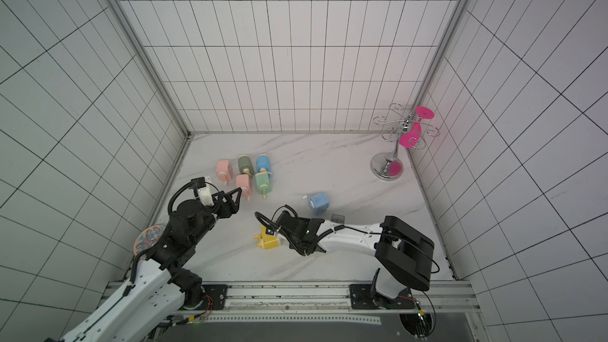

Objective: Put the tray back into the pencil sharpener
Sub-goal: Place the container at the center of the board, then pick up the pencil sharpener from the center of the board.

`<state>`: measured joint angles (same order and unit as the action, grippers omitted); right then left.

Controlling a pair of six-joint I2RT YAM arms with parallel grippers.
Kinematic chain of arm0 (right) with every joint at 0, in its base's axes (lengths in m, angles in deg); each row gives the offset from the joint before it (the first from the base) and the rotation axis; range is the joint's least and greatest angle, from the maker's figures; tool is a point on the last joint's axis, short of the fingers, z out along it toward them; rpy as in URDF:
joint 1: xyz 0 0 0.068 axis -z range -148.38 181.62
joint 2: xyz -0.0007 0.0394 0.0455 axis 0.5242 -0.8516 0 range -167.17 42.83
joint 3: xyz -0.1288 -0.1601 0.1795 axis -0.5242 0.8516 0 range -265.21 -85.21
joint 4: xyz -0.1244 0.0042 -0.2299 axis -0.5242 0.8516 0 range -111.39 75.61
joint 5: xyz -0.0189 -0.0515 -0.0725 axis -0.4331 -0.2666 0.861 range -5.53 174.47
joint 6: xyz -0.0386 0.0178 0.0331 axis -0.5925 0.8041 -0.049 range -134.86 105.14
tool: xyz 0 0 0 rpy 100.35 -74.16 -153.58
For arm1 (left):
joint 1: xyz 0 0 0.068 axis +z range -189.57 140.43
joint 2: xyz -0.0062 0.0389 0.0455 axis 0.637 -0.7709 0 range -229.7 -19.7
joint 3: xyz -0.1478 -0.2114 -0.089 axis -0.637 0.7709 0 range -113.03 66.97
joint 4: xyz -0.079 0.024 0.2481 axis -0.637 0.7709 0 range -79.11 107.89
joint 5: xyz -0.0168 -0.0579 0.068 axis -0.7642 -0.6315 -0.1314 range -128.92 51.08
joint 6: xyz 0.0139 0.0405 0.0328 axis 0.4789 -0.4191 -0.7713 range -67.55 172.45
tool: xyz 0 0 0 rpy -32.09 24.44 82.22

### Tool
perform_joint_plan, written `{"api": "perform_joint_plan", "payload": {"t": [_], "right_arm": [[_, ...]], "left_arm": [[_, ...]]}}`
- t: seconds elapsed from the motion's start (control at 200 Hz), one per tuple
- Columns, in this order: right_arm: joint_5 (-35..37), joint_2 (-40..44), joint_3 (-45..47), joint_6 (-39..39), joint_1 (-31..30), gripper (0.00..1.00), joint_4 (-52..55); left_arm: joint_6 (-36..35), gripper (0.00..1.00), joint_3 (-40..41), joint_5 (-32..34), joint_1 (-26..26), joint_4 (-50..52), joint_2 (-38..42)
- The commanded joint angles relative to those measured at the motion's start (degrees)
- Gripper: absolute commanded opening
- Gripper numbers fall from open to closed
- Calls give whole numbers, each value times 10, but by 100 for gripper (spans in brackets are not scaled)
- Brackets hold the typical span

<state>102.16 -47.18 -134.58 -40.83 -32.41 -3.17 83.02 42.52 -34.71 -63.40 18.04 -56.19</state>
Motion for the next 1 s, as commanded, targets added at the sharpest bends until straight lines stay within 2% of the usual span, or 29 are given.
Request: {"api": "perform_joint_plan", "payload": {"t": [0.0, 0.295, 0.43, 0.565, 0.76, 0.885, 0.995], "right_arm": [[-71, -26, -15, -3, 13, 0, 54], [-144, -55, -38, -47, 59, 0, 57], [-144, -63, -47, -54, 73, 17, 58], [-147, -53, -53, -54, 75, 26, 58], [-163, 42, -46, -17, 75, 40, 52], [-224, 118, -6, 10, 73, 51, 3], [-282, 116, 25, -8, 70, 62, -54]], "left_arm": [[-3, 84, -3, 3, 3, 2, 2], [-6, 84, -2, -5, 3, -1, -5], [-14, 84, -6, -6, 3, 4, -7], [-18, 85, -8, -11, 3, 7, -10], [-24, 86, -14, -12, 3, 21, -9], [-15, 86, -5, -14, 3, 17, -9], [12, 87, 16, -16, 3, -4, -16]]}}
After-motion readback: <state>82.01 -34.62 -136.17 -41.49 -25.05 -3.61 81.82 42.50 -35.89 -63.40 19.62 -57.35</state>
